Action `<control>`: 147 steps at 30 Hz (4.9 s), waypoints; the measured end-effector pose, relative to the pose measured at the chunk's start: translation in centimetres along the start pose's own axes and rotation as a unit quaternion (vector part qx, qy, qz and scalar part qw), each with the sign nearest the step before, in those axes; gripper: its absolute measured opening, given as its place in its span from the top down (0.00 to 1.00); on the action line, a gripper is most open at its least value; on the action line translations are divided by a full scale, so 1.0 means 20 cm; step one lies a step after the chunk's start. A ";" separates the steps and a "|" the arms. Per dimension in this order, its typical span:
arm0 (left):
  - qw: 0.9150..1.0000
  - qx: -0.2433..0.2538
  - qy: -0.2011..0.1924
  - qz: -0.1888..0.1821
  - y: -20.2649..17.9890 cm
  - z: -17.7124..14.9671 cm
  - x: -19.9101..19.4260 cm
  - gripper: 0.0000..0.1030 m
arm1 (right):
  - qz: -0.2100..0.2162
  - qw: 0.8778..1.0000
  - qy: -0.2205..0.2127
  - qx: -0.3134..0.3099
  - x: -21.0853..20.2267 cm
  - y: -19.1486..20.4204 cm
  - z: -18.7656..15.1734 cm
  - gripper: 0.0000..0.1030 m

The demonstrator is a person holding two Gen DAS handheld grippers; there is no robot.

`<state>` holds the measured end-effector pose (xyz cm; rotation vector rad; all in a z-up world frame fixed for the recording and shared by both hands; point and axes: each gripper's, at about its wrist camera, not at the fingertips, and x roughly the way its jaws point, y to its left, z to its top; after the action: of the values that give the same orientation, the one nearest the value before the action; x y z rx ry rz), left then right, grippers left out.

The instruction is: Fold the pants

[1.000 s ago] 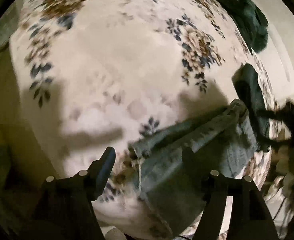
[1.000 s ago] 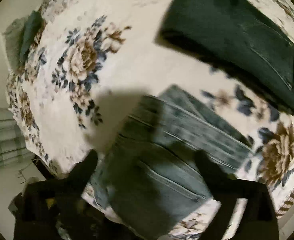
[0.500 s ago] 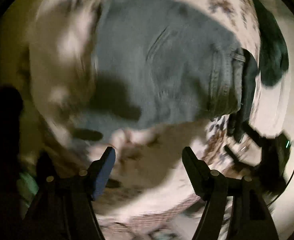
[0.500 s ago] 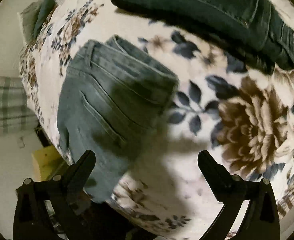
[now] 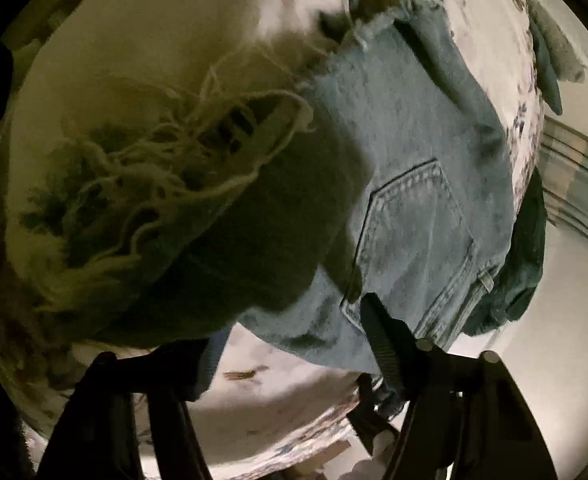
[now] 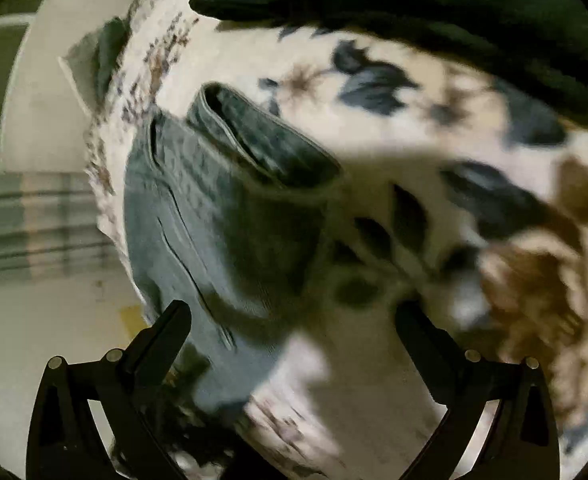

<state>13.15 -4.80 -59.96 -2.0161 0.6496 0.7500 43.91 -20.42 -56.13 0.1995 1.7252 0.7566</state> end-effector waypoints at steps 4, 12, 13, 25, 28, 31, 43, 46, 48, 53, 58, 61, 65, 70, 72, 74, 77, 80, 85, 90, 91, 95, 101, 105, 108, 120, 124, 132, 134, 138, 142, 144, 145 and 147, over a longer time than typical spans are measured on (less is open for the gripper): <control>1.000 0.000 -0.016 0.009 -0.05 0.03 -0.03 0.65 | 0.047 0.998 -0.044 0.014 0.06 0.01 0.08 0.39; 0.998 0.041 -0.040 -0.009 -0.13 0.09 -0.08 0.83 | 0.061 0.993 -0.093 0.048 -0.01 0.04 0.03 0.67; 0.998 0.040 -0.038 -0.012 -0.10 0.10 -0.06 0.81 | 0.057 0.993 -0.091 0.043 -0.02 0.04 0.01 0.67; 0.997 0.001 -0.054 -0.055 -0.08 0.12 -0.02 0.35 | 0.093 0.993 -0.049 0.054 0.20 0.06 0.13 0.13; 0.995 -0.010 -0.054 -0.082 -0.09 0.08 -0.07 0.35 | 0.103 0.992 -0.048 0.063 0.22 0.07 0.14 0.13; 0.996 0.034 -0.058 -0.055 -0.09 0.06 -0.05 0.33 | 0.119 0.990 -0.044 0.065 0.20 0.07 0.14 0.13; 0.998 0.014 -0.064 -0.026 -0.05 0.07 0.05 0.33 | 0.124 0.991 -0.030 0.047 0.19 0.04 0.11 0.13; 0.996 0.013 -0.080 -0.031 -0.09 0.06 0.01 0.33 | 0.127 0.991 -0.030 0.042 0.20 0.05 0.13 0.13; 0.994 0.026 -0.094 -0.040 -0.15 0.06 -0.02 0.33 | 0.130 0.990 -0.030 0.043 0.20 0.03 0.13 0.13; 0.995 0.015 -0.102 -0.001 -0.16 0.10 0.02 0.63 | 0.126 0.991 -0.034 0.035 0.20 0.02 0.12 0.16; 0.992 0.057 -0.109 0.010 -0.18 0.06 -0.05 0.81 | 0.077 0.994 -0.063 0.039 0.17 0.03 0.08 0.63; 0.991 0.089 -0.103 0.006 -0.24 0.06 -0.15 0.82 | 0.077 0.993 -0.080 0.048 0.09 0.04 0.03 0.70; 0.986 0.140 -0.093 0.005 -0.37 0.02 -0.29 0.83 | 0.069 0.991 -0.094 0.063 0.00 0.11 -0.06 0.73; 0.976 0.200 -0.083 0.012 -0.53 -0.02 -0.47 0.83 | 0.084 0.987 -0.108 0.087 -0.13 0.21 -0.16 0.74; 0.971 0.226 -0.080 0.014 -0.65 -0.05 -0.51 0.83 | 0.094 0.984 -0.113 0.101 -0.20 0.23 -0.20 0.75; 0.966 0.246 -0.073 0.015 -0.75 -0.08 -0.53 0.83 | 0.102 0.980 -0.123 0.115 -0.29 0.26 -0.24 0.75; 0.957 0.283 -0.054 0.014 -0.93 -0.17 -0.54 0.83 | 0.115 0.973 -0.150 0.133 -0.46 0.28 -0.27 0.75; 0.946 0.323 -0.027 0.006 -1.16 -0.27 -0.48 0.83 | 0.123 0.962 -0.192 0.150 -0.67 0.28 -0.25 0.75; 0.916 0.399 0.026 -0.025 -1.65 -0.50 -0.22 0.83 | 0.132 0.935 -0.275 0.182 -1.01 0.26 -0.14 0.75; 0.882 0.460 0.092 -0.051 -2.06 -0.68 0.20 0.83 | 0.127 0.895 -0.371 0.210 -1.29 0.17 0.06 0.75; 0.873 0.474 0.104 -0.053 -2.12 -0.70 0.29 0.83 | 0.122 0.888 -0.388 0.215 -1.33 0.12 0.10 0.75; 0.838 0.521 0.159 -0.035 -2.22 -0.70 0.81 0.83 | 0.107 0.854 -0.442 0.253 -1.28 -0.10 0.21 0.75; 0.803 0.559 0.199 0.056 -1.98 -0.45 1.30 0.83 | 0.083 0.833 -0.437 0.328 -0.81 -0.40 0.19 0.75; 0.790 0.572 0.214 0.059 -1.88 -0.36 1.31 0.82 | 0.088 0.823 -0.442 0.347 -0.68 -0.45 0.13 0.75; 0.785 0.575 0.220 0.065 -1.89 -0.34 1.29 0.79 | 0.075 0.825 -0.441 0.347 -0.66 -0.45 0.14 0.74; 0.689 0.697 0.144 0.138 -2.04 -0.55 0.99 0.20 | -0.096 0.864 -0.372 0.327 -0.80 -0.22 0.11 0.38; 0.603 0.775 0.087 0.167 -2.08 -0.69 0.85 0.16 | -0.200 0.864 -0.349 0.304 -0.87 -0.02 0.04 0.03; 0.513 0.842 0.036 0.166 -2.13 -0.87 0.56 0.16 | -0.350 0.834 -0.341 0.258 -1.04 0.41 -0.02 0.00; 0.507 0.846 0.028 0.162 -2.15 -0.91 0.47 0.16 | -0.361 0.828 -0.347 0.251 -1.10 0.51 -0.05 0.00; 0.498 0.855 0.013 0.144 -2.20 -1.00 0.24 0.16 | -0.362 0.827 -0.361 0.234 -1.23 0.72 -0.15 0.00; 0.491 0.862 -0.009 0.125 -2.22 -1.07 -0.03 0.16 | -0.364 0.821 -0.384 0.217 -1.38 0.93 -0.29 0.00; 0.494 0.862 -0.015 0.113 -2.23 -1.09 -0.19 0.16 | -0.364 0.817 -0.396 0.208 -1.47 1.05 -0.39 0.00; 0.494 0.862 -0.019 0.108 -2.23 -1.10 -0.26 0.16 | -0.364 0.815 -0.401 0.205 -1.51 1.10 -0.43 0.00; 0.496 0.863 -0.028 0.096 -2.23 -1.12 -0.42 0.16 | -0.360 0.813 -0.414 0.194 -1.59 1.23 -0.54 0.00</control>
<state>43.66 -0.68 -19.74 0.0115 0.9445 -0.0239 37.47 -21.61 -15.02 0.1065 0.9439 -0.2618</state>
